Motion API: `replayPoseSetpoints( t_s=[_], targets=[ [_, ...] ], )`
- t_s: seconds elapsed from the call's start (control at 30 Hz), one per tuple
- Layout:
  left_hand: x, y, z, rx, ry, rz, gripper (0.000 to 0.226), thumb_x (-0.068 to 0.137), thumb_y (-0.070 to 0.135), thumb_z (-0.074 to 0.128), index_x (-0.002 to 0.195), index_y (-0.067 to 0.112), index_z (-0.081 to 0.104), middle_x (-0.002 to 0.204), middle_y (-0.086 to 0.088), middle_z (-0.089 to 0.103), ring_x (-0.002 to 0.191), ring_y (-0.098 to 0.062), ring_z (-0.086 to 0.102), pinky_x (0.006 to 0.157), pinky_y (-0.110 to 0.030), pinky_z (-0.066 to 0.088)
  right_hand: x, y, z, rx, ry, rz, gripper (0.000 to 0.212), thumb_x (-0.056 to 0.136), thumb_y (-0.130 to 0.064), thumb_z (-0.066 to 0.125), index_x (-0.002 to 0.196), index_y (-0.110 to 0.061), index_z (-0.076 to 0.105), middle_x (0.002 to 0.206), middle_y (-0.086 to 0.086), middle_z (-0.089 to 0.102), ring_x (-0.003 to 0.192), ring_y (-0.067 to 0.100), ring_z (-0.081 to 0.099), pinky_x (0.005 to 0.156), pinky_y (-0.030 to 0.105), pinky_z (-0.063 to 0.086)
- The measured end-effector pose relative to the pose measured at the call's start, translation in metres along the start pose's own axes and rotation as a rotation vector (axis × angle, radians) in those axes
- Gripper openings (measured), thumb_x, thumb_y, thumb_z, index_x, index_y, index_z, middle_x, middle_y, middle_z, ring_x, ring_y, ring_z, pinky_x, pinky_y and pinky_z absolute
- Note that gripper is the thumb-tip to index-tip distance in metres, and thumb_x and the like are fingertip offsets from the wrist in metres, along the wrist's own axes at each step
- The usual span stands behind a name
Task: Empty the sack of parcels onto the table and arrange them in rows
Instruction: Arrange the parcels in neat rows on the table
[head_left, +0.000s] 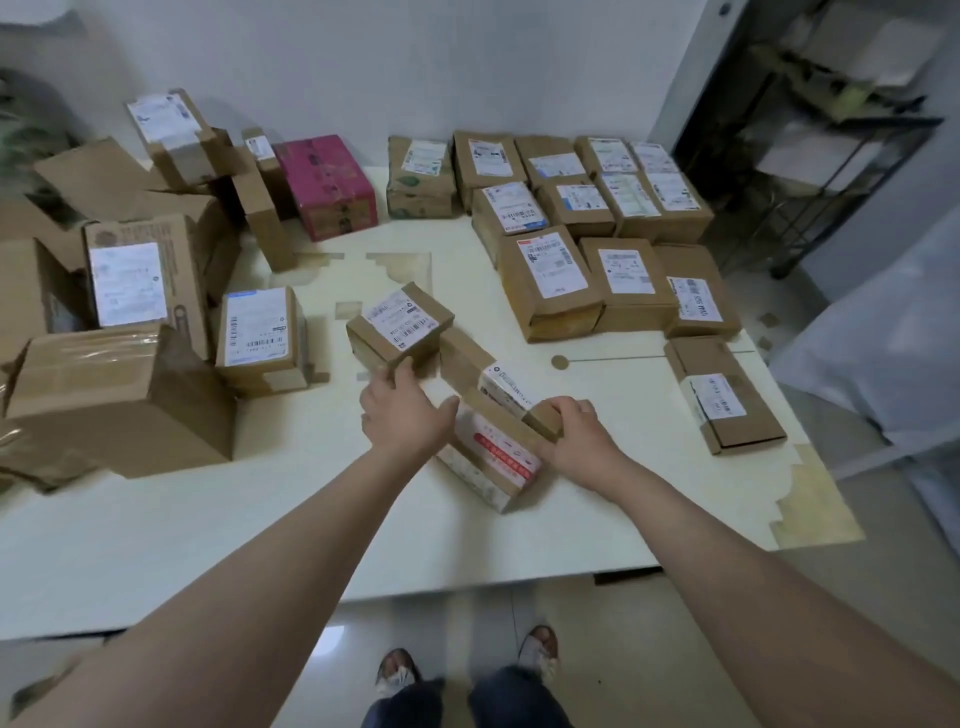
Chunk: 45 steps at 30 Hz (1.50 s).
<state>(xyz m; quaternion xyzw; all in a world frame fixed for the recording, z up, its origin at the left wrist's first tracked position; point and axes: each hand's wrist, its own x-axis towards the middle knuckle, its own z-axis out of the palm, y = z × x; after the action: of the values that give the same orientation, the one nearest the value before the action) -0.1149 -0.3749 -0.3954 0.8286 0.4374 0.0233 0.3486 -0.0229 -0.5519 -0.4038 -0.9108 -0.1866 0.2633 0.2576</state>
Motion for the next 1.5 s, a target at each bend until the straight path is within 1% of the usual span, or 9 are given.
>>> replayPoseSetpoints(
  t_s=[0.17,0.4,0.53,0.67,0.93,1.1,1.3,1.4,1.5],
  targets=[
    [-0.018,0.023,0.033,-0.041,-0.269,-0.059,0.110,0.071,0.053,0.075,0.155,0.024,0.009,0.157,-0.008,0.008,0.143,-0.031,0.007,0.111,-0.049,0.035,0.001,0.035,-0.010,0.520,0.200,0.153,0.018,0.097,-0.016,0.054,0.115,-0.017,0.057,0.109,0.004,0.061,0.099,0.026,0.065,0.087,0.044,0.057],
    [-0.020,0.053,0.061,0.075,-0.313,-0.069,0.114,0.068,0.044,0.085,0.152,0.024,0.010,0.154,-0.012,0.008,0.139,-0.035,0.019,0.101,-0.045,0.042,-0.002,0.073,-0.031,0.786,0.363,0.300,0.031,0.102,-0.020,0.046,0.130,-0.008,0.050,0.112,0.008,0.057,0.085,0.015,0.066,0.082,0.040,0.060],
    [-0.022,0.067,0.074,-0.046,-0.272,-0.025,0.125,0.068,0.033,0.087,0.154,0.028,-0.003,0.158,-0.010,-0.002,0.143,-0.034,0.017,0.110,-0.048,0.037,-0.003,0.098,-0.027,0.712,0.626,0.515,0.036,0.098,-0.021,0.045,0.133,-0.014,0.042,0.111,0.005,0.058,0.093,0.033,0.068,0.086,0.048,0.056],
    [-0.022,0.077,0.087,-0.089,-0.334,-0.094,0.128,0.068,0.030,0.088,0.153,0.030,-0.008,0.155,-0.013,0.007,0.135,-0.038,0.034,0.104,-0.050,0.044,0.001,0.117,-0.028,0.838,0.745,0.649,0.041,0.090,-0.010,0.050,0.130,-0.009,0.046,0.112,0.012,0.065,0.088,0.031,0.065,0.069,0.033,0.050],
    [-0.018,0.100,0.113,-0.287,-0.336,-0.186,0.111,0.082,0.028,0.077,0.153,0.029,-0.008,0.143,-0.013,0.034,0.121,-0.037,0.050,0.093,-0.048,0.052,0.005,0.136,-0.044,0.861,0.689,0.581,0.043,0.089,-0.011,0.054,0.132,-0.011,0.049,0.103,-0.003,0.059,0.081,0.017,0.053,0.064,0.024,0.041],
    [-0.014,0.117,0.122,-0.433,-0.322,-0.203,0.107,0.086,0.021,0.072,0.152,0.036,-0.010,0.144,-0.010,0.037,0.114,-0.033,0.056,0.082,-0.049,0.058,0.002,0.132,-0.050,0.442,0.725,0.538,0.035,0.090,-0.005,0.051,0.123,-0.011,0.056,0.125,0.007,0.052,0.098,0.028,0.058,0.081,0.037,0.050],
    [-0.008,0.115,0.116,-0.433,-0.422,-0.157,0.078,0.095,0.018,0.055,0.147,0.047,0.006,0.137,-0.007,0.034,0.099,-0.030,0.054,0.074,-0.046,0.059,0.024,0.085,-0.044,0.529,0.222,0.248,0.024,0.098,-0.026,0.047,0.096,-0.013,0.067,0.085,0.010,0.066,0.079,0.033,0.070,0.072,0.047,0.060],
    [0.001,0.099,0.100,-0.780,-0.481,-0.236,0.073,0.097,0.007,0.049,0.146,0.045,0.012,0.133,0.002,0.044,0.109,-0.025,0.056,0.087,-0.049,0.055,0.029,0.062,-0.038,0.479,0.290,0.116,0.023,0.094,-0.029,0.052,0.081,-0.025,0.070,0.086,0.005,0.071,0.081,0.028,0.070,0.076,0.046,0.058],
    [0.012,0.081,0.085,-0.916,-0.526,-0.311,0.072,0.093,0.043,0.060,0.148,0.042,0.013,0.150,0.005,0.035,0.135,-0.024,0.039,0.109,-0.055,0.036,0.034,0.050,-0.042,0.590,0.356,0.060,0.028,0.094,-0.027,0.051,0.074,-0.034,0.068,0.094,0.000,0.072,0.086,0.021,0.069,0.079,0.040,0.057]
  ],
)
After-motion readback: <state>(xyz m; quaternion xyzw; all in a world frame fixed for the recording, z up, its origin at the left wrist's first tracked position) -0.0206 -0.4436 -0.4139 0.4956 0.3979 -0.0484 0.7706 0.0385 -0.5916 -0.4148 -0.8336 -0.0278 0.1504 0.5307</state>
